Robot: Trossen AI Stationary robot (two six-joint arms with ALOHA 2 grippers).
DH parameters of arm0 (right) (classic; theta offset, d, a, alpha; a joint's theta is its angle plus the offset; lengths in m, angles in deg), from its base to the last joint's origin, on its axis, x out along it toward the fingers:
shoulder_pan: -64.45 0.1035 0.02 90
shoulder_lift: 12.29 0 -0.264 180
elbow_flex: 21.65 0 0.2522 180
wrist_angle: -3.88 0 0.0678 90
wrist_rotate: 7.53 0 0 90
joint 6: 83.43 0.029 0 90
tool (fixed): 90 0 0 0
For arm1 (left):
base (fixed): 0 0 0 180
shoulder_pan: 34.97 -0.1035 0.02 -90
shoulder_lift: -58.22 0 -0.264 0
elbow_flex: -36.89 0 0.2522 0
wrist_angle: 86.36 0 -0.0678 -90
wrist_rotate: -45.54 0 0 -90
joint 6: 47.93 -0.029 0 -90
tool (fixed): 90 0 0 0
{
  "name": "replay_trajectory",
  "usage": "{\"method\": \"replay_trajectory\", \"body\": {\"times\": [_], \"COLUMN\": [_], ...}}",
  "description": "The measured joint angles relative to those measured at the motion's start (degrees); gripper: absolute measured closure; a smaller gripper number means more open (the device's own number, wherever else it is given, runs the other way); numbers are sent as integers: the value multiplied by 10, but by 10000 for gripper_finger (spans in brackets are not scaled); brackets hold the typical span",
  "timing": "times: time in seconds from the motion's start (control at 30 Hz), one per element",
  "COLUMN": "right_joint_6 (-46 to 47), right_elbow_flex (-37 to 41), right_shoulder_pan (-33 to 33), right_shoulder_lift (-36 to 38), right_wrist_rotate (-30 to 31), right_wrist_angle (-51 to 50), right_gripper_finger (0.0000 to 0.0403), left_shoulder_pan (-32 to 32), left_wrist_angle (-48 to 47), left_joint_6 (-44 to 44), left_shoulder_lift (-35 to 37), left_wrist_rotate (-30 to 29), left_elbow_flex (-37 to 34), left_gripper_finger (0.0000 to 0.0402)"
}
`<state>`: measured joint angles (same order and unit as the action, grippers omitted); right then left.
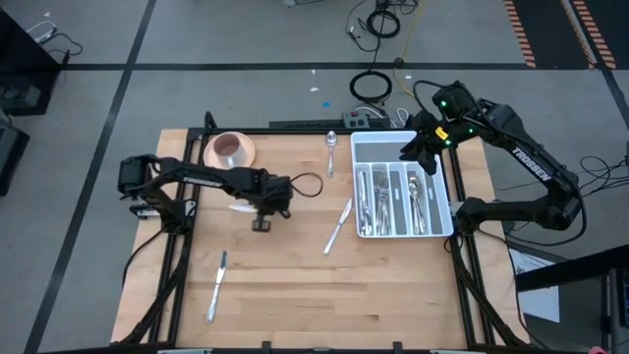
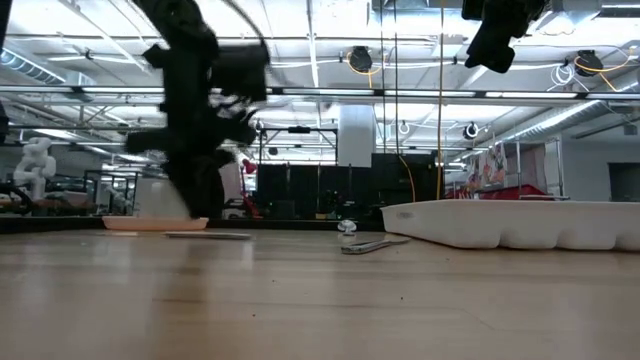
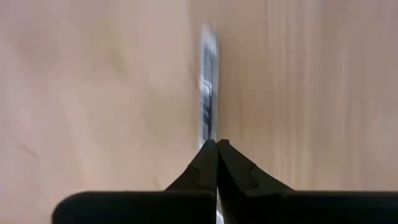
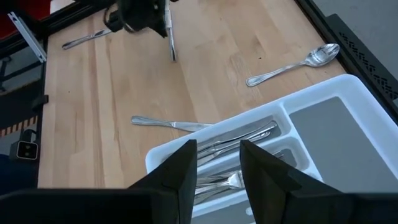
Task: Sort silverware
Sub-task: Put the silver table knife into the silverware rack
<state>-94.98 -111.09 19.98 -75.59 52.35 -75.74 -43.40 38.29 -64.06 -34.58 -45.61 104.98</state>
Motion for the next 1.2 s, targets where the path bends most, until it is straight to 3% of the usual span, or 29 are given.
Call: {"method": "replay_trajectory", "body": {"times": [0.13, 0.3, 0.43, 0.57, 0.83, 1.2], "right_joint_6": [0, 12, 54, 53, 8, -42], "right_elbow_flex": [5, 59, 88, 71, -96, -360], "right_shoulder_pan": [11, 72, 152, 232, 321, 344], "right_shoulder_lift": [-1, -38, -120, -243, -483, -688], "right_wrist_rotate": [15, 31, 55, 78, 79, 135], "right_wrist_angle": [10, 114, 237, 334, 362, 286], "right_gripper_finger": [288, 277, 262, 252, 245, 245], "left_shoulder_pan": [8, 23, 34, 50, 94, 124], "left_wrist_angle": [-4, -32, -58, -55, -50, -65], "left_joint_6": [62, 161, 232, 303, 398, 398], "left_shoulder_lift": [0, 23, 84, 186, 328, 355], "left_wrist_rotate": [-5, -24, -28, -41, -155, -166], "left_elbow_flex": [43, 147, 197, 201, 201, 201], "left_gripper_finger": [400, 400, 400, 401, 401, 401]}}
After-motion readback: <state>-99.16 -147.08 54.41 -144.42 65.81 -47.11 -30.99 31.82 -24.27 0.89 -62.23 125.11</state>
